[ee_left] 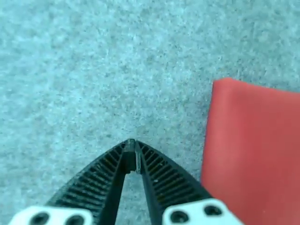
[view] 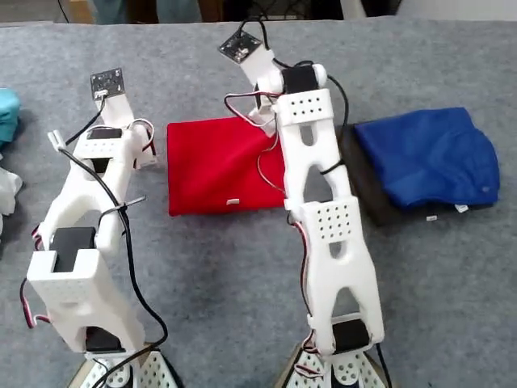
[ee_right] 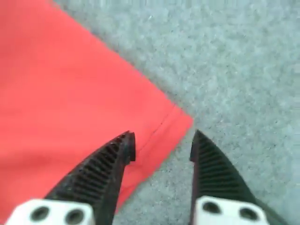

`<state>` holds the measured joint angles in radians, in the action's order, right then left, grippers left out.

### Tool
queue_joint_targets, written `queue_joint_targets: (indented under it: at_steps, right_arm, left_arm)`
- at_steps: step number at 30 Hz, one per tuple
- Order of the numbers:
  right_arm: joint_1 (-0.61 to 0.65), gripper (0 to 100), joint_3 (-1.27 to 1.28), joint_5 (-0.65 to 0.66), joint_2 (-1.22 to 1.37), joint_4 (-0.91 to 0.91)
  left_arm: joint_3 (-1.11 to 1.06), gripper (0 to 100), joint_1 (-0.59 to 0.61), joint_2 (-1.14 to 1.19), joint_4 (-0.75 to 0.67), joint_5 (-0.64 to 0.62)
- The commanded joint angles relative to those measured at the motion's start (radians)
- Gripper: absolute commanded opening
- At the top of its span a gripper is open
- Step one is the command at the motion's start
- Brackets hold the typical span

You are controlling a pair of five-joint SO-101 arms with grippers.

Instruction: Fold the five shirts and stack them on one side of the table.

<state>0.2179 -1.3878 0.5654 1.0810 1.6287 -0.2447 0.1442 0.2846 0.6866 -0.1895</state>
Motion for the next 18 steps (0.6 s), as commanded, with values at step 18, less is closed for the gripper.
queue_joint_targets:
  at_steps: [18]
  right_arm:
    - [-0.153, 1.3, -0.271, 0.009, -0.194, 0.140]
  left_arm:
    - [0.375, 3, -0.151, 0.011, 0.269, -0.072]
